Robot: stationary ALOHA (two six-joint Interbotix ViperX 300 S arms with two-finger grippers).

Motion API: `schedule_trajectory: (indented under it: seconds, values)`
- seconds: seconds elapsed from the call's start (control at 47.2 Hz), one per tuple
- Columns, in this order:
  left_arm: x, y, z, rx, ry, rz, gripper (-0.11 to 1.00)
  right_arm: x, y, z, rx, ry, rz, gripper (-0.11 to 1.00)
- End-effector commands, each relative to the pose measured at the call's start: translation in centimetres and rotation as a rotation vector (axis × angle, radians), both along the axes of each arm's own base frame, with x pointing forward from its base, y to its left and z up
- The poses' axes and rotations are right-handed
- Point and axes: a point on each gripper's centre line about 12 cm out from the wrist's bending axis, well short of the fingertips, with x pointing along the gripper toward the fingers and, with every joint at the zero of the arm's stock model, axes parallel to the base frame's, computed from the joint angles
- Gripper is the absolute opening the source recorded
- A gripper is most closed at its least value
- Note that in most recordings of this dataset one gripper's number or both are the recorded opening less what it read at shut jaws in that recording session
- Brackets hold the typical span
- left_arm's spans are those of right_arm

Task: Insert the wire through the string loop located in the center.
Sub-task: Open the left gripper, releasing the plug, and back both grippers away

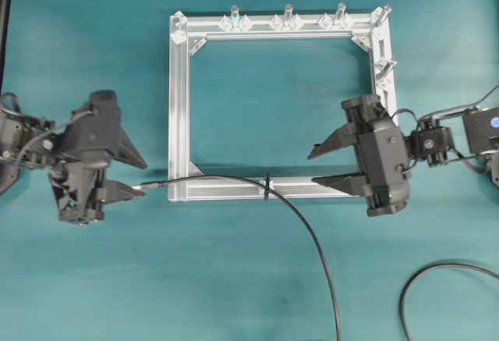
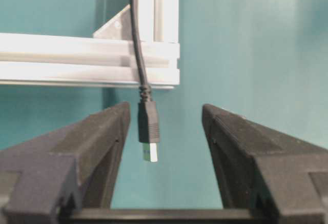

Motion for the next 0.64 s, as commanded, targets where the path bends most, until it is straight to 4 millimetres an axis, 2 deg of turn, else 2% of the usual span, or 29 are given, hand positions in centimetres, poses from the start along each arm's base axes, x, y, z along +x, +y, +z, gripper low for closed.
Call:
schedule_trajectory:
  seconds: [0.0, 0.233, 0.614]
  values:
    - [0.2, 0.3, 1.7, 0.012, -0.058, -0.007, 0.58, -0.1, -0.1, 1.6, 0.002, -0.045, -0.001, 0.49]
    - [-0.3, 1.2, 3.3, 0.043, -0.129, -0.013, 0.58, -0.6, -0.1, 3.2, 0.005, -0.091, -0.001, 0.49]
    - [-1.5, 2.9, 4.9, 0.072, -0.276, 0.035, 0.57, -2.6, -0.1, 3.3, 0.014, -0.142, 0.004, 0.49]
